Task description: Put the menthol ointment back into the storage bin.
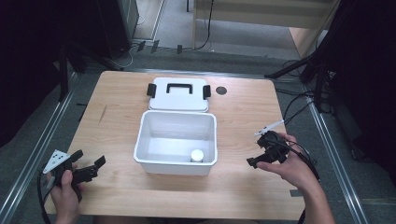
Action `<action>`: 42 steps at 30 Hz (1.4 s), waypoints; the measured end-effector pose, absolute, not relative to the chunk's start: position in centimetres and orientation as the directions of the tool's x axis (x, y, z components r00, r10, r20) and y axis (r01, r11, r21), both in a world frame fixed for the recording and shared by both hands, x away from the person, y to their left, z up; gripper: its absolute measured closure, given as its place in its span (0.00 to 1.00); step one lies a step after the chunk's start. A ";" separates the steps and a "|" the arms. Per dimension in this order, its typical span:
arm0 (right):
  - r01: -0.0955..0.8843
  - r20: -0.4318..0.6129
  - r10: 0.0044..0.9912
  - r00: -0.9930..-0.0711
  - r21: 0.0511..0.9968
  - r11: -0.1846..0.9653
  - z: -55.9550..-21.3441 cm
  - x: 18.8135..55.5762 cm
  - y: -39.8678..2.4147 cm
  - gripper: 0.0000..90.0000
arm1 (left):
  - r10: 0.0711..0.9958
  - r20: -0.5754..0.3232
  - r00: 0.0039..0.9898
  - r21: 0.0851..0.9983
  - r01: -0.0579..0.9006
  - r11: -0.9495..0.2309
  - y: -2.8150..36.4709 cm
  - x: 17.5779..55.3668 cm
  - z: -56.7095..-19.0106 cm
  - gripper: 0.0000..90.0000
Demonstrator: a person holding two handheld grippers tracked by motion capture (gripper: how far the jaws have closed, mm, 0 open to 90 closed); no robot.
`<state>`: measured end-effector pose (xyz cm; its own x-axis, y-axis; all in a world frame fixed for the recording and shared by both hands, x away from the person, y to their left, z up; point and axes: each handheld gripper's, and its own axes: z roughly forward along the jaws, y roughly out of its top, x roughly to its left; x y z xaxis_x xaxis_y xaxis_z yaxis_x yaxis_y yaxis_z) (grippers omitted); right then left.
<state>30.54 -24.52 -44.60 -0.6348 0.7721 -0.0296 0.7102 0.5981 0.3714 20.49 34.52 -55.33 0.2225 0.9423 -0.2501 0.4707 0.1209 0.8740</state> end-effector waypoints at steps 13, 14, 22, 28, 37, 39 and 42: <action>0.715 -0.006 0.858 -0.514 0.549 0.433 -48.8 27.7 -28.7 0.00 | 0.943 -0.248 0.222 0.874 0.471 0.120 34.5 20.5 -55.3 0.00; 0.714 -0.006 0.866 -0.500 0.563 0.416 -49.1 27.4 -29.0 0.00 | 0.943 -0.248 0.222 0.874 0.472 0.119 34.5 20.5 -55.3 0.00; 0.672 0.009 0.897 -0.442 0.665 0.325 -51.3 25.6 -31.0 0.00 | 0.943 -0.248 0.221 0.874 0.470 0.119 34.5 20.5 -55.3 0.00; 0.611 0.045 0.918 -0.395 0.759 0.226 -53.0 23.7 -32.8 0.00 | 0.941 -0.252 0.225 0.873 0.473 0.121 34.4 20.5 -55.3 0.00; 0.561 0.095 0.937 -0.337 0.819 0.119 -54.6 22.3 -34.5 0.00 | 0.942 -0.250 0.222 0.873 0.473 0.120 34.4 20.4 -55.3 0.00; 0.543 0.104 0.940 -0.324 0.835 0.095 -54.5 22.0 -34.7 0.00 | 0.943 -0.249 0.222 0.873 0.472 0.119 34.4 20.5 -55.3 0.00; 0.528 0.108 0.943 -0.314 0.846 0.079 -54.6 21.8 -34.9 0.00 | 0.943 -0.250 0.221 0.872 0.474 0.120 34.4 20.5 -55.3 0.00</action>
